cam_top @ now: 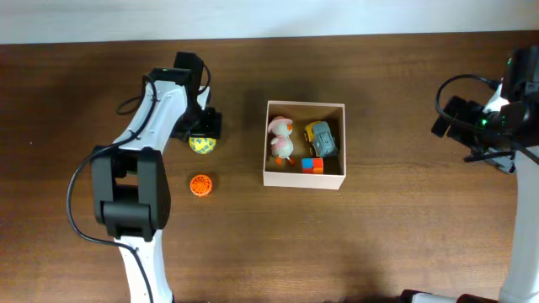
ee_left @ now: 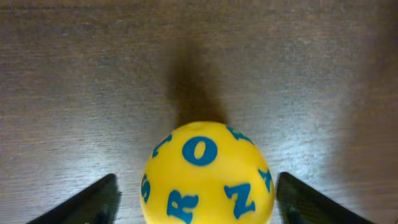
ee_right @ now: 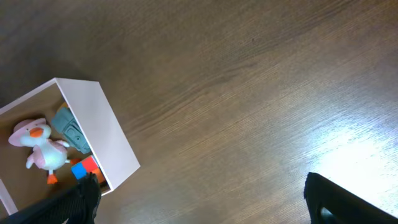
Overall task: Pack container
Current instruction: 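Reach the left gripper to the yellow letter ball and grasp it, then carry the yellow ball into the box with the left gripper and release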
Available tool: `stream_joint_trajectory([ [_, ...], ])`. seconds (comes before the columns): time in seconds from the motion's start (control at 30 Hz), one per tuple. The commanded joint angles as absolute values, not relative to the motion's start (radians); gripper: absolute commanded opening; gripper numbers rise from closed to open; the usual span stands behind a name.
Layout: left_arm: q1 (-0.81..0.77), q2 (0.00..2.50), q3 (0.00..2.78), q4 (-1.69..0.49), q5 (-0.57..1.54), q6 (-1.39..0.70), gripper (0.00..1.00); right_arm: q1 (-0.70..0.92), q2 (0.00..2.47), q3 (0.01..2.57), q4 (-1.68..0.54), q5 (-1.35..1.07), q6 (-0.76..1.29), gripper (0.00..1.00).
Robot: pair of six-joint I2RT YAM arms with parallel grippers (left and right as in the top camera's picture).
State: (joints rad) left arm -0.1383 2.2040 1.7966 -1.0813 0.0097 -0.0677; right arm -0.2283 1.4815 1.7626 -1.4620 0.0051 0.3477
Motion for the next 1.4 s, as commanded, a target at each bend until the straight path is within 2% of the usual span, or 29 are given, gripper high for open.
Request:
stream_joint_trajectory([
  [0.0, -0.138, 2.212, 1.808, -1.108, 0.003, -0.052, 0.78, -0.236, 1.484, 1.754, -1.462, -0.004, 0.356, 0.99],
  [0.3, -0.144, 2.212, 1.8, -1.118, 0.022, -0.052, 0.78, -0.236, 1.484, 1.754, -1.462, -0.004, 0.356, 0.99],
  [0.47, -0.148, 2.212, 1.8, -1.129, 0.022, -0.051, 0.72, -0.236, 1.484, 1.754, -1.462, -0.004, 0.356, 0.99],
  [0.67, -0.16, 2.246, 1.798, -1.131, 0.022, -0.047, 0.71, -0.236, 1.484, 1.754, -1.462, -0.004, 0.356, 0.99],
  [0.7, -0.162, 2.258, 1.798, -1.131, 0.022, -0.047, 0.67, -0.236, 1.484, 1.754, -1.462, -0.004, 0.356, 0.99],
  [0.8, -0.163, 2.27, 1.798, -1.137, 0.022, -0.048, 0.45, -0.236, 1.484, 1.754, -1.462, -0.004, 0.356, 0.99],
  [1.0, -0.165, 2.269, 1.862, -1.206, 0.022, -0.048, 0.22, -0.236, 1.484, 1.754, -1.462, -0.004, 0.356, 0.99],
  [1.13, -0.17, 2.268, 2.045, -1.366, 0.024, -0.056, 0.16, -0.236, 1.484, 1.754, -1.462, -0.004, 0.356, 0.99],
  [1.37, -0.263, 2.268, 2.447, -1.612, 0.09, -0.061, 0.16, -0.236, 1.484, 1.754, -1.462, -0.004, 0.356, 0.99],
])
